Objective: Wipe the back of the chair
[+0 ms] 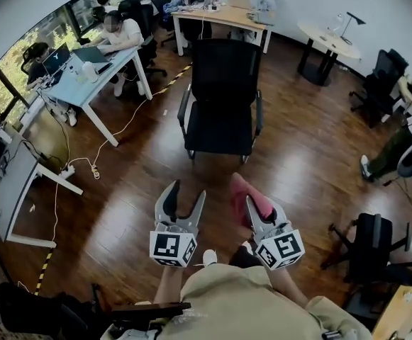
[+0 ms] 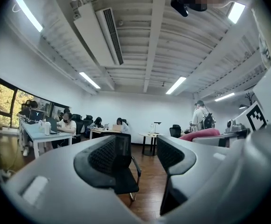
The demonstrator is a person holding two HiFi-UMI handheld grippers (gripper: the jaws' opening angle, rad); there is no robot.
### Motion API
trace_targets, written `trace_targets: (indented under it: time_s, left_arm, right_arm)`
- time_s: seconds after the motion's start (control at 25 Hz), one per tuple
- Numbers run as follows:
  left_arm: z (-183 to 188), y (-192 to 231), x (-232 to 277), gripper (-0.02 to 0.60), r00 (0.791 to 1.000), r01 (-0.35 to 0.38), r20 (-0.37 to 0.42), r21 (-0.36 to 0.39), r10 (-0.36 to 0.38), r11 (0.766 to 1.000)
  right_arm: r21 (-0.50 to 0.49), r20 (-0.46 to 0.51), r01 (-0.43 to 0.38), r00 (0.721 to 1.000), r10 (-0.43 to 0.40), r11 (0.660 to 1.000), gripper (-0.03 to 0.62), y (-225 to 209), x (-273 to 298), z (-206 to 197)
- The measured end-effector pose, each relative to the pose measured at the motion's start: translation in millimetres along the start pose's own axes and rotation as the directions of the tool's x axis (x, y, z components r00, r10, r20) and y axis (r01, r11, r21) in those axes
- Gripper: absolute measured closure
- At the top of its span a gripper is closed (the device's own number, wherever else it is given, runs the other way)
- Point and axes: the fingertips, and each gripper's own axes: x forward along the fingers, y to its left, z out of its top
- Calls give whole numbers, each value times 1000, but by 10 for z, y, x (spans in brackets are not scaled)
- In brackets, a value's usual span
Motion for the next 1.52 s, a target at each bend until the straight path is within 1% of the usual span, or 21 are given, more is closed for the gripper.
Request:
trace_targets:
  time_s: [0.08, 0.16, 0.32, 0.44, 0.6, 0.68, 0.8, 0.88, 1.0, 1.08, 1.16, 1.24, 1.36, 1.52]
  left_arm:
    - [-71, 50, 125, 328, 1000, 5, -10, -11, -5, 1000]
    - [-177, 60, 287, 328, 999, 24, -30, -28, -25, 999]
    - [-351, 163, 726, 328, 996, 50, -73, -46, -53, 998]
    - [-315, 286, 1209, 328, 996, 54, -70, -17, -55, 998]
    - [-88, 403, 1987, 330, 999, 44, -31, 40, -42, 998]
    - [-40, 435, 2335, 330, 998, 55, -29, 55, -54, 997]
    - [33, 451, 2712, 330, 997, 65, -36, 78, -62, 995]
    - [-9, 547, 2898, 330, 998, 57, -43, 78, -54, 995]
    - [-153, 795, 3140, 330, 997, 37, -71, 65, -33, 997]
    - [-241, 996, 3301, 330, 996, 28, -85, 61, -22, 998]
    - [-317, 1253, 3511, 331, 996, 31, -89, 51, -26, 998]
    - [-398, 1541, 3770, 330, 995, 48, -87, 29, -45, 998]
    - [-434, 2017, 4316, 330, 994, 83, -70, 17, -82, 996]
    - [-258, 2653, 5054, 330, 992, 119, -33, 38, -118, 992]
  right_arm:
    - [15, -8, 18, 1000, -18, 1000, 568, -133, 135, -17]
    - [28, -15, 31, 999, -31, 999, 568, -288, 299, -46]
    - [61, -11, 26, 1000, -25, 998, 568, -574, 728, -101]
    - [65, 15, 26, 1000, -27, 998, 568, -881, 1105, -25]
    - [54, 64, 45, 997, -48, 998, 568, -1516, 1538, 263]
    - [59, 81, 49, 995, -53, 997, 566, -1802, 1717, 372]
    - [72, 81, 46, 995, -52, 996, 566, -2139, 1952, 433]
    - [89, 68, 45, 996, -51, 995, 566, -2316, 2138, 384]
    - [128, 30, 52, 998, -57, 990, 566, -2498, 2436, 186]
    - [132, -1, 55, 998, -55, 990, 565, -2559, 2663, 28]
    - [134, -23, 61, 998, -59, 989, 565, -2606, 2972, -83]
    - [134, -40, 76, 997, -71, 988, 565, -2651, 3335, -163]
    - [114, -51, 91, 995, -86, 989, 565, -2754, 3994, -170]
    - [85, -55, 97, 994, -92, 992, 563, -2856, 4874, -28]
